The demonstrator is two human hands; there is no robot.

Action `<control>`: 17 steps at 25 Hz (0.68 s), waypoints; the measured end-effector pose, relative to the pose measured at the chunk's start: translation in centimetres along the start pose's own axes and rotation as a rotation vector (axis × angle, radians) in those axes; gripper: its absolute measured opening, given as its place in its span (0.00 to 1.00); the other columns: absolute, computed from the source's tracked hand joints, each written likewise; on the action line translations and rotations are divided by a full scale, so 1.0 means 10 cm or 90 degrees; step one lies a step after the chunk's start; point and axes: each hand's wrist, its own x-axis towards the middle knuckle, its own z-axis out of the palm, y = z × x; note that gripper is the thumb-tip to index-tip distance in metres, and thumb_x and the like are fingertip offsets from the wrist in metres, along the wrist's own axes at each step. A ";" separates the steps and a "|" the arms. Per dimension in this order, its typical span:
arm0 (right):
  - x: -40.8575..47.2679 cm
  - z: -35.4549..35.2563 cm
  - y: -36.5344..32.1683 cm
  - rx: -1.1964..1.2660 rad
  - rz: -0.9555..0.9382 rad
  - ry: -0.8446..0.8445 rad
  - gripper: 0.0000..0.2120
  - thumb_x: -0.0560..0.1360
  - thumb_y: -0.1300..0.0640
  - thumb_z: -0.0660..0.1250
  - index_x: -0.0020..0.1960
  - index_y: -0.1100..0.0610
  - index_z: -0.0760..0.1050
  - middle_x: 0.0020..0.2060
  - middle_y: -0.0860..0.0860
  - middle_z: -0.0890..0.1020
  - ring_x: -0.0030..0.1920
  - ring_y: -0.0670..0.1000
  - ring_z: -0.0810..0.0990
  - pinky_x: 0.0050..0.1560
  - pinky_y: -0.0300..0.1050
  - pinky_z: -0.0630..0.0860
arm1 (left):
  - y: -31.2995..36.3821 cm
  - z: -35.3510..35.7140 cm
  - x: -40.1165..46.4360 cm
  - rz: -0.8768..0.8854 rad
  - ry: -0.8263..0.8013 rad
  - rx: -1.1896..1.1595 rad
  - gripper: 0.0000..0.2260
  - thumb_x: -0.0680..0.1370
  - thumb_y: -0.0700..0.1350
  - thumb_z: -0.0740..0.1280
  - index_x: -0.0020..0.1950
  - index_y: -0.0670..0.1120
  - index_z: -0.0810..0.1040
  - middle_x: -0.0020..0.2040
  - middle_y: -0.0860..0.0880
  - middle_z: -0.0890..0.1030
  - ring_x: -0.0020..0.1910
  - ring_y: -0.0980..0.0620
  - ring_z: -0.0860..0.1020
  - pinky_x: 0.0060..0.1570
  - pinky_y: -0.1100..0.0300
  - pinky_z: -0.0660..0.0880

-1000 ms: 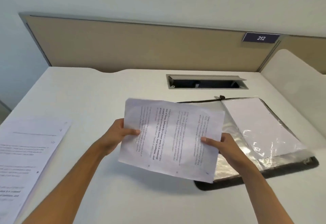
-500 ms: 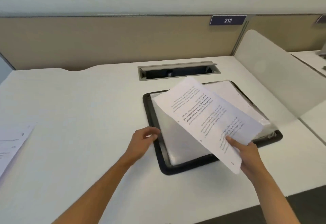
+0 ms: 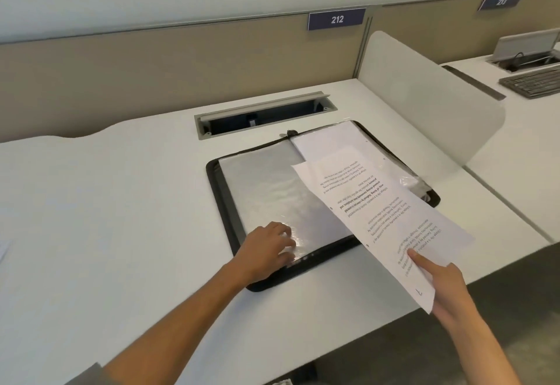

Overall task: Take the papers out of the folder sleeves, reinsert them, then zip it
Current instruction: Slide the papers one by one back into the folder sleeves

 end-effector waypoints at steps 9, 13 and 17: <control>-0.19 -0.33 -0.03 -0.025 0.035 -0.019 0.21 0.72 0.60 0.70 0.64 0.56 0.73 0.50 0.53 0.82 0.50 0.54 0.79 0.42 0.47 0.73 | 0.07 -0.33 0.38 -0.151 -0.007 -0.136 0.05 0.77 0.46 0.68 0.48 0.48 0.84 0.47 0.54 0.80 0.46 0.54 0.77 0.42 0.60 0.73; -0.31 -0.53 -0.10 -0.050 0.153 -0.070 0.17 0.72 0.63 0.69 0.60 0.65 0.75 0.49 0.65 0.82 0.33 0.58 0.83 0.25 0.43 0.75 | 0.15 -0.40 0.54 -0.202 0.007 -0.156 0.07 0.71 0.39 0.71 0.34 0.45 0.76 0.36 0.51 0.78 0.35 0.52 0.75 0.31 0.63 0.65; -0.38 -0.72 -0.07 -0.155 0.217 -0.120 0.50 0.36 0.48 0.87 0.54 0.67 0.76 0.44 0.66 0.84 0.32 0.59 0.84 0.25 0.43 0.77 | 0.19 -0.42 0.64 -0.202 -0.012 -0.227 0.10 0.71 0.44 0.73 0.35 0.42 0.76 0.35 0.48 0.80 0.33 0.52 0.74 0.35 0.58 0.69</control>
